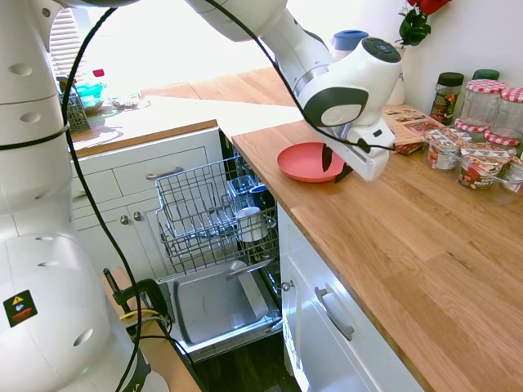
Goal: Put the plate in the dishwasher
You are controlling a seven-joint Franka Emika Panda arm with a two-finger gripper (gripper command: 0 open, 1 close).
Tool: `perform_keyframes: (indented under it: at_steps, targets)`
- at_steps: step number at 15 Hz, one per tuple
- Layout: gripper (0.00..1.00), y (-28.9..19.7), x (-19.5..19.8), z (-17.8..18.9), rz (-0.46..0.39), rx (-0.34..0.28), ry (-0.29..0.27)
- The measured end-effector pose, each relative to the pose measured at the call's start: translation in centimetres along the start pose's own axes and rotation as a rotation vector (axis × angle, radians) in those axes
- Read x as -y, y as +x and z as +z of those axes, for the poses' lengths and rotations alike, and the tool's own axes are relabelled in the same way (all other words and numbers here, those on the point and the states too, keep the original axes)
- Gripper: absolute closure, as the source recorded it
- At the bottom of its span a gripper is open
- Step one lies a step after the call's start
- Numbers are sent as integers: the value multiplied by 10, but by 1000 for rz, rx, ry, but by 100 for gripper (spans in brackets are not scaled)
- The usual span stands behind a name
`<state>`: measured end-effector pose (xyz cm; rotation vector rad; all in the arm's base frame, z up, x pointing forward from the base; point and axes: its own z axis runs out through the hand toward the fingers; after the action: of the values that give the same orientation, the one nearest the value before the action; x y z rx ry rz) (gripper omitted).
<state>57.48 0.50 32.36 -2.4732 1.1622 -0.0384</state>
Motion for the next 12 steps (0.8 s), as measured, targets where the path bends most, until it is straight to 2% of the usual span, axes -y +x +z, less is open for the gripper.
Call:
perform_keyframes:
  at_steps: [9, 12]
  targets:
    - [100, 1, 2, 1, 2, 1, 3]
    - [100, -22, 29, -12, -60, -34, -11]
